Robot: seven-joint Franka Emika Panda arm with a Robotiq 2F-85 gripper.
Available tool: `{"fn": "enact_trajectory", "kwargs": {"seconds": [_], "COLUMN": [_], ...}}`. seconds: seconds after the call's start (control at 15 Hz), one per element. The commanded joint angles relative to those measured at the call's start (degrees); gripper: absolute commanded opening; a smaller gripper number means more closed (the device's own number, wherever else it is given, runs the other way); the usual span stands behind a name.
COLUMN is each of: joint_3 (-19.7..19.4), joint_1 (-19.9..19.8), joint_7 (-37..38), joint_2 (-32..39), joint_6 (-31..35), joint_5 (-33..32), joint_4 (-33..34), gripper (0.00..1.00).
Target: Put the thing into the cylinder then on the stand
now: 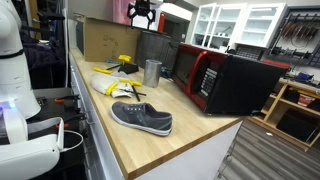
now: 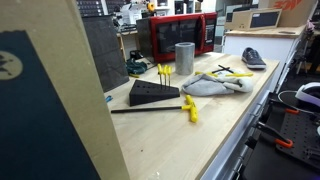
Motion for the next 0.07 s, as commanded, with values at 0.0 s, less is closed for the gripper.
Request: {"fn": "enact_trajectory", "kwargs": {"seconds": [0.0], "joint_3": [-0.5], "joint_1": [0.5], "joint_7": [0.1], "joint_2": [0.0], "joint_6": [-0.1], "joint_5": [-0.1], "joint_4": [0.1], "gripper": [1.0]}}
